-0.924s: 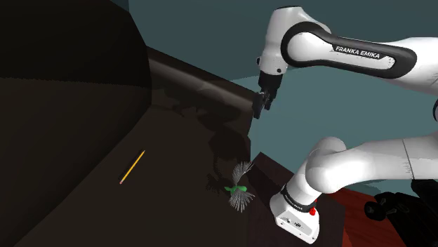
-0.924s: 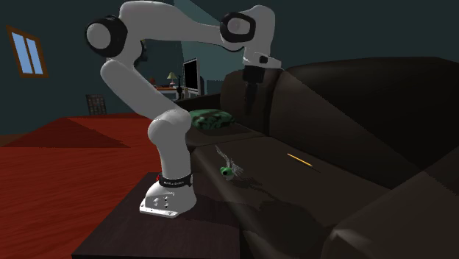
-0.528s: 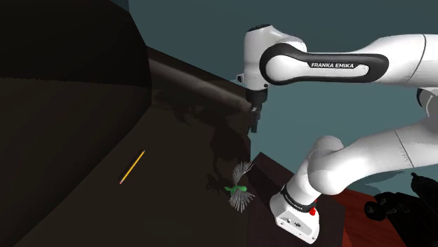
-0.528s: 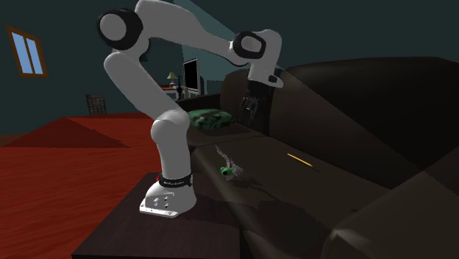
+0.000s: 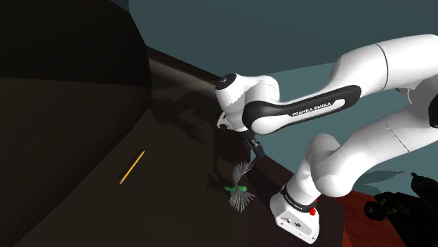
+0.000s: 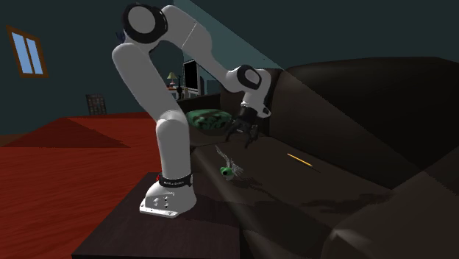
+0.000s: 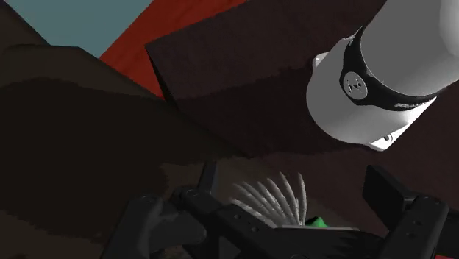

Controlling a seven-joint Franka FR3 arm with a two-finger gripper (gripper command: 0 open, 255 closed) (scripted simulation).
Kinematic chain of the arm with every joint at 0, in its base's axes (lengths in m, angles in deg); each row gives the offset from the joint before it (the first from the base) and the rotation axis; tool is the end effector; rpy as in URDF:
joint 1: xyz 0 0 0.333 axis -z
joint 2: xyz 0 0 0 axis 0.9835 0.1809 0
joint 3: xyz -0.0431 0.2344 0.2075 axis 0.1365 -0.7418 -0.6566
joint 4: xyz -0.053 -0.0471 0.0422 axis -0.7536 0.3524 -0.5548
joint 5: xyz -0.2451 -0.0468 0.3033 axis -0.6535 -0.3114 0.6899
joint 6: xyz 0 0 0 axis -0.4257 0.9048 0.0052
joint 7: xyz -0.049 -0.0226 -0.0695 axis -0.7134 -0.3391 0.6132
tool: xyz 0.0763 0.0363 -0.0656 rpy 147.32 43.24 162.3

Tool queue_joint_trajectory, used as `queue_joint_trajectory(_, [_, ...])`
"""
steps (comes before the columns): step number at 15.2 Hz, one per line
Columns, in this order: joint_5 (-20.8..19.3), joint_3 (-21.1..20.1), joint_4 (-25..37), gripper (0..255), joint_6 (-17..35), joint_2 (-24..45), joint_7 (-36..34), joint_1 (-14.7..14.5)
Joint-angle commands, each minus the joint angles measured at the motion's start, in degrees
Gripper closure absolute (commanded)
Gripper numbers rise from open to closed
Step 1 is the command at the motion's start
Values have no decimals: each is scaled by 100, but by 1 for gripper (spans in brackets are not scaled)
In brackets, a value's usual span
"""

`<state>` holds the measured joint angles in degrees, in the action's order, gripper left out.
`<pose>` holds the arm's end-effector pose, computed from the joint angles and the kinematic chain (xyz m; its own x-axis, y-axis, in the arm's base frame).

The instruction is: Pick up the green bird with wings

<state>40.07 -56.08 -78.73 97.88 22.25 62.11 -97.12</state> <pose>0.2924 0.1208 0.3706 0.3820 0.7326 -0.5633 0.8466 -0.5218 -0.1045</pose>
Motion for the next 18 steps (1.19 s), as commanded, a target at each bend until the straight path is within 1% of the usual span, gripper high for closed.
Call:
queue_joint_trajectory(1, [-193, -135, -320, 0, 159, 149, 602, -297])
queue_joint_trajectory(2, [-214, -149, -360, 0, 177, 158, 665, -331])
queue_joint_trajectory(9, [-281, -175, -625, 0, 877, 629, 442, -293])
queue_joint_trajectory(11, [-280, -174, -626, 0, 876, 628, 442, -294])
queue_joint_trajectory(12, [-286, -172, -625, 255, 882, 633, 444, -290])
queue_joint_trajectory(18, [-285, -172, -627, 255, 883, 633, 443, -291])
